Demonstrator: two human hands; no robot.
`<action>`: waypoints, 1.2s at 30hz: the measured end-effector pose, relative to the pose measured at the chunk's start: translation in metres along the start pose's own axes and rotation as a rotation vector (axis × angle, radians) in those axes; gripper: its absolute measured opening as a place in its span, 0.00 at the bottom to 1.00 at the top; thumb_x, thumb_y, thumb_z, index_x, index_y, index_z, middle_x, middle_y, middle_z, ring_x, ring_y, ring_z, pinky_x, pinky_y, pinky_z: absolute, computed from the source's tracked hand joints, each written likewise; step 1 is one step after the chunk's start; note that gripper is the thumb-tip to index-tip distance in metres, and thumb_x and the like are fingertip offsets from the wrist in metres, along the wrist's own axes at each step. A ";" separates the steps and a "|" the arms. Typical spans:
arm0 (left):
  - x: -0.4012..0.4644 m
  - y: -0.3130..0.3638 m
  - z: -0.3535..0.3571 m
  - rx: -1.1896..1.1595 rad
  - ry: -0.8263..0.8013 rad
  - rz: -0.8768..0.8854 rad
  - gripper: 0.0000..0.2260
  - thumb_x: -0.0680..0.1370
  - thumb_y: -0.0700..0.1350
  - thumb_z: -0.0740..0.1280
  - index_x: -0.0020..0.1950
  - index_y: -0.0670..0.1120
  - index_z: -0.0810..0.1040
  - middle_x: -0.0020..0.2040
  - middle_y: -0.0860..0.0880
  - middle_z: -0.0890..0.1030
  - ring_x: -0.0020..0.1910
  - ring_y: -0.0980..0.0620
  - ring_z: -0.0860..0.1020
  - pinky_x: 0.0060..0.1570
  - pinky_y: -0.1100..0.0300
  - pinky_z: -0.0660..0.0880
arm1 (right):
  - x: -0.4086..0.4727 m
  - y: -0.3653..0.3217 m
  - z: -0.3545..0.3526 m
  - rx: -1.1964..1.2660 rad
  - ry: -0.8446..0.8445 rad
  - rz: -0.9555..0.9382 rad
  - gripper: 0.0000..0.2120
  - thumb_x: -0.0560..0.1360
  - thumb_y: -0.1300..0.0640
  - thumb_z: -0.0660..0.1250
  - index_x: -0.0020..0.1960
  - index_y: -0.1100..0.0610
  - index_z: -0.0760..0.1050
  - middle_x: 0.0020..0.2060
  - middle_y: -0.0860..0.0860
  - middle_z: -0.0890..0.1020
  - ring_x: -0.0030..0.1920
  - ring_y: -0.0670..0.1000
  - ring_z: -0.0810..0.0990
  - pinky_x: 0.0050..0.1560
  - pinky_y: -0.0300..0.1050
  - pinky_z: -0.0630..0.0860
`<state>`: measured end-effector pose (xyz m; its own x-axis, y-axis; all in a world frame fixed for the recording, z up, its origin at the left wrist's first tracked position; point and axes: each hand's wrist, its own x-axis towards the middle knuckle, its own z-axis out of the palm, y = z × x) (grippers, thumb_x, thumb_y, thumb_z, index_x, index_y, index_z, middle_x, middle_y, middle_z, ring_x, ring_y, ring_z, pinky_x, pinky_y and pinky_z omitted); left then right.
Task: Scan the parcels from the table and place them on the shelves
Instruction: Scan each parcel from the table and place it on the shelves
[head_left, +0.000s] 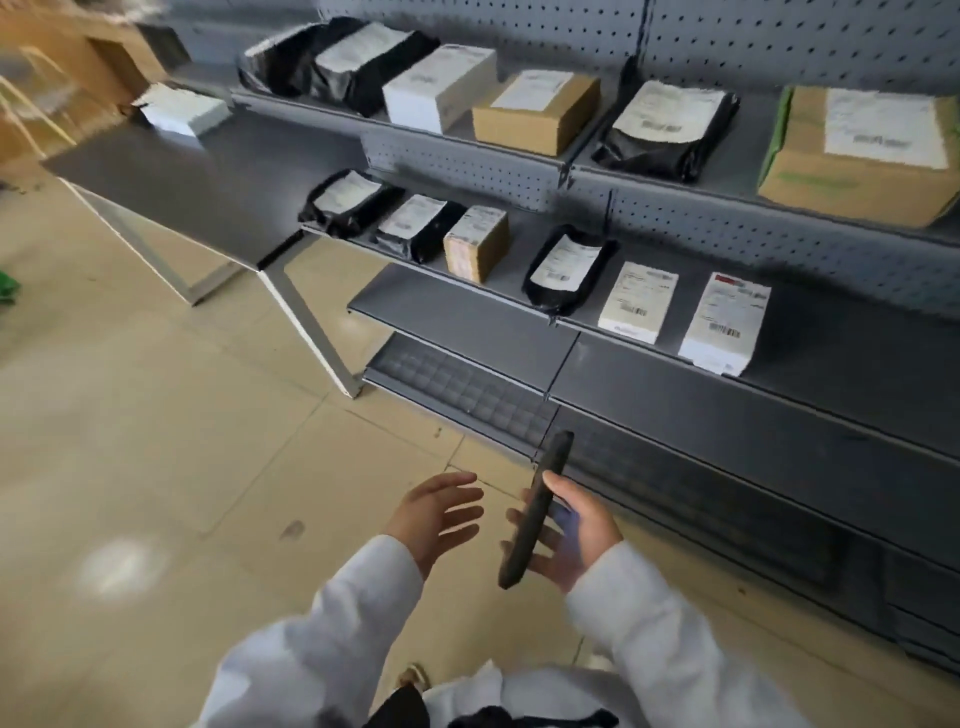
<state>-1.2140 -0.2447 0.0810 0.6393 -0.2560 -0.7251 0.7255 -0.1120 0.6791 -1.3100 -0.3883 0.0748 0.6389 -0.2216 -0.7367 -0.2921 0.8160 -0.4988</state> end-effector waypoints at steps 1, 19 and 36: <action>-0.003 0.003 -0.017 -0.031 -0.005 0.004 0.09 0.79 0.35 0.66 0.57 0.41 0.82 0.54 0.40 0.84 0.54 0.41 0.82 0.54 0.50 0.81 | 0.002 0.012 0.012 -0.016 0.005 0.006 0.18 0.76 0.50 0.70 0.62 0.60 0.77 0.57 0.59 0.82 0.57 0.63 0.81 0.57 0.71 0.77; 0.004 0.024 -0.303 -0.353 0.127 -0.008 0.10 0.79 0.35 0.64 0.57 0.43 0.80 0.49 0.44 0.82 0.43 0.47 0.80 0.45 0.55 0.80 | 0.038 0.165 0.233 -0.318 -0.015 0.114 0.20 0.75 0.46 0.70 0.59 0.60 0.79 0.48 0.59 0.83 0.42 0.61 0.85 0.36 0.61 0.83; 0.084 0.192 -0.515 -0.428 0.467 0.044 0.09 0.80 0.34 0.62 0.56 0.42 0.78 0.47 0.44 0.81 0.41 0.48 0.78 0.42 0.57 0.78 | 0.204 0.162 0.561 -0.395 -0.351 0.201 0.34 0.63 0.47 0.76 0.66 0.57 0.77 0.54 0.57 0.82 0.51 0.63 0.83 0.54 0.65 0.78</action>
<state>-0.8899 0.2064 0.0912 0.6448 0.2051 -0.7364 0.6716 0.3080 0.6738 -0.8277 -0.0023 0.0998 0.7222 0.1636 -0.6721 -0.6332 0.5474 -0.5472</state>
